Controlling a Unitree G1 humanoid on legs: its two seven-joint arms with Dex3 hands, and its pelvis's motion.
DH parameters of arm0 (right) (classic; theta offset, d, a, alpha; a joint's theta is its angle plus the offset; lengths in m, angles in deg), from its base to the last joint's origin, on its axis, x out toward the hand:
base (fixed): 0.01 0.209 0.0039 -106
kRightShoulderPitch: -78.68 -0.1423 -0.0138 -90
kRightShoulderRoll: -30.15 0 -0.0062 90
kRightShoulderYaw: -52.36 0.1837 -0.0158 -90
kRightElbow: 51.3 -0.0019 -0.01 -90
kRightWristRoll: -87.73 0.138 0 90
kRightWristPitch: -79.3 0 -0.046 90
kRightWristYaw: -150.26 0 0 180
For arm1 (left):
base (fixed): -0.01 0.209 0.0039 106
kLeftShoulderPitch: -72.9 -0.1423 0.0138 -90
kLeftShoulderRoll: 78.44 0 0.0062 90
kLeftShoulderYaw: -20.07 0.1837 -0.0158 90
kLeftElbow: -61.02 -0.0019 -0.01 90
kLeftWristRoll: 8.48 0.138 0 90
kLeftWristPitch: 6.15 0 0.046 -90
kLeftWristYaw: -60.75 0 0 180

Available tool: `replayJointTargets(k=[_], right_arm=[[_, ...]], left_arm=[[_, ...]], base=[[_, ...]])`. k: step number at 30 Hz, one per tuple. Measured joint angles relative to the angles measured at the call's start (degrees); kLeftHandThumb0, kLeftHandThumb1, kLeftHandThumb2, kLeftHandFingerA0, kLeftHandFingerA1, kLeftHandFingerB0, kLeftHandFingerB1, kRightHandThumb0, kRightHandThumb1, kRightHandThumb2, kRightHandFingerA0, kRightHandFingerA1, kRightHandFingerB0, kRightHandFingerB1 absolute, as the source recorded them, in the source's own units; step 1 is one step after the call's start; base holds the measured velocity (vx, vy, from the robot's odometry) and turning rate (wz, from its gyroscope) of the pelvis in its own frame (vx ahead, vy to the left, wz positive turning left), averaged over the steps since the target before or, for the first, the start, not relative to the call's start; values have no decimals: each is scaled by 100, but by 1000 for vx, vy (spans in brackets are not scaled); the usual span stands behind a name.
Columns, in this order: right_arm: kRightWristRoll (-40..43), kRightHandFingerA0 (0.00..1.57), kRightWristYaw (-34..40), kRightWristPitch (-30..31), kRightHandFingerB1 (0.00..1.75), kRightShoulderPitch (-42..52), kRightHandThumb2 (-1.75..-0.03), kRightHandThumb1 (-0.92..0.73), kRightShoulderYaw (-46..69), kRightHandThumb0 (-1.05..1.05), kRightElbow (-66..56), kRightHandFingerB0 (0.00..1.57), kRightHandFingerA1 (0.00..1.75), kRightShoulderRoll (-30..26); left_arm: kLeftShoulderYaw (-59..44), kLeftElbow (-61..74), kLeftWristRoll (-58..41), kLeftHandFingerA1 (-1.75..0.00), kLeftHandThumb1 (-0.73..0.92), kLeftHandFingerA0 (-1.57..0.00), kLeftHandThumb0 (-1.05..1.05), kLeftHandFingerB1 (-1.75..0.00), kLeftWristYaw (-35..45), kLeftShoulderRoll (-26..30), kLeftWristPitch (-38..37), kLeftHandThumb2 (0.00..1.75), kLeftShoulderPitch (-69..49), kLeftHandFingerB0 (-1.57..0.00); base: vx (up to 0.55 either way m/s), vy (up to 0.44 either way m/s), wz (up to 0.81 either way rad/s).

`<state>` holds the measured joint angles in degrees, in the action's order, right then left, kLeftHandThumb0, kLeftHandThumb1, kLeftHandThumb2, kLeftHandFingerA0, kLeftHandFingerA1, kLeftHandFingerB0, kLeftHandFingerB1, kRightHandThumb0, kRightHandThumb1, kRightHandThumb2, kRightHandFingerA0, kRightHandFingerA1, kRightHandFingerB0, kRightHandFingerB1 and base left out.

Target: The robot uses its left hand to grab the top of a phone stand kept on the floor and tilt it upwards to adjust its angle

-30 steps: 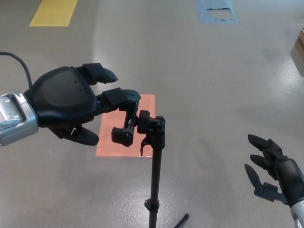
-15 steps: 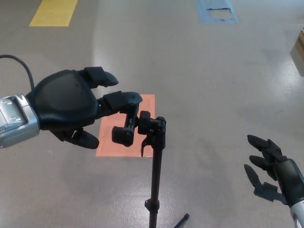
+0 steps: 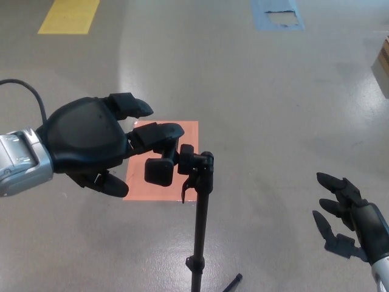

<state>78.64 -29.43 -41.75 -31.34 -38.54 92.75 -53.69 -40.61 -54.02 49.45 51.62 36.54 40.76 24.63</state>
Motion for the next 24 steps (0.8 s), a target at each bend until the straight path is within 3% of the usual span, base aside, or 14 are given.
replayJointTargets(k=[3, 4, 5, 7, 8, 9, 10, 11, 15, 20, 21, 22, 23, 24], right_arm=[[-2, 27, 9, 1, 28, 0, -63, -83, -6, -68, 0, 16, 36, 0], [-2, 27, 11, 2, 28, 0, -64, -84, -7, -67, 0, 16, 36, 0], [0, 27, 11, 2, 28, 0, -64, -84, -7, -67, 0, 16, 36, 0], [0, 28, 11, 3, 29, 0, -64, -84, -9, -67, -1, 16, 36, 0], [-2, 20, 11, 3, 40, 0, -92, -69, -12, -70, -1, 11, 46, 0], [-3, 20, 12, 3, 40, 0, -90, -70, -15, -70, -1, 12, 45, -1], [-8, 20, 17, 3, 40, 0, -90, -70, -21, -70, -1, 12, 45, -2], [-9, 27, 18, 3, 29, 0, -64, -84, -22, -66, -1, 16, 37, -2], [-12, 27, 20, 13, 29, -2, -64, -83, -28, -66, -1, 16, 37, -3], [-4, 28, 19, 17, 29, -12, -64, -83, -25, -66, -1, 16, 36, -3], [-4, 19, 19, 17, 39, -12, -90, -70, -25, -71, -1, 12, 44, -3], [-4, 19, 19, 17, 39, -13, -90, -70, -26, -71, -3, 12, 44, -3], [-7, 27, 20, 22, 29, -13, -64, -84, -29, -66, -9, 16, 36, -4], [-10, 27, 20, 28, 29, -13, -64, -84, -33, -66, -16, 16, 36, -5]], left_arm=[[14, 0, 1, -28, 90, -17, -83, -19, -13, 0, 1, 68, -1, -4], [18, 0, 1, -41, 71, -10, -83, -24, -13, 0, 1, 105, -2, -3], [28, -1, 1, -41, 71, -10, -83, -24, -18, 0, 1, 105, -2, -3], [38, -8, 3, -29, 90, -18, -83, -19, -31, 0, 1, 69, -2, -3], [46, -14, 4, -32, 81, -19, -90, -18, -38, 1, 1, 75, -2, -6], [52, -18, 4, -42, 72, -12, -84, -25, -44, 1, 1, 106, -2, -2], [56, -23, 2, -42, 72, -12, -84, -25, -44, 1, 1, 106, -1, -2], [57, -25, 2, -41, 72, -13, -85, -24, -44, 1, 1, 103, -1, -5], [68, -53, 2, -42, 73, -13, -85, -24, -66, 1, 2, 104, -1, -4], [87, -79, 3, -45, 73, -15, -85, -23, -87, 1, 2, 110, -1, 0], [89, -78, 3, -36, 75, -19, -89, -17, -82, 2, 3, 110, -1, 0], [91, -78, 0, -36, 75, -19, -89, -17, -69, 2, 3, 110, 0, 0], [91, -93, -7, -27, 83, -14, -88, -18, -56, 2, 3, 74, 4, -1], [89, -120, -15, -27, 83, -14, -88, -18, -47, 1, 2, 74, 11, -1]], base=[[0, 0, 0], [0, 0, 0], [0, 0, 0], [0, 0, 0], [0, 0, 0], [0, 0, 0], [0, 0, 0], [0, 0, 0], [0, 0, 0], [0, 0, 0], [0, 0, 0], [0, 0, 0], [0, 0, 0], [0, 0, 0]])
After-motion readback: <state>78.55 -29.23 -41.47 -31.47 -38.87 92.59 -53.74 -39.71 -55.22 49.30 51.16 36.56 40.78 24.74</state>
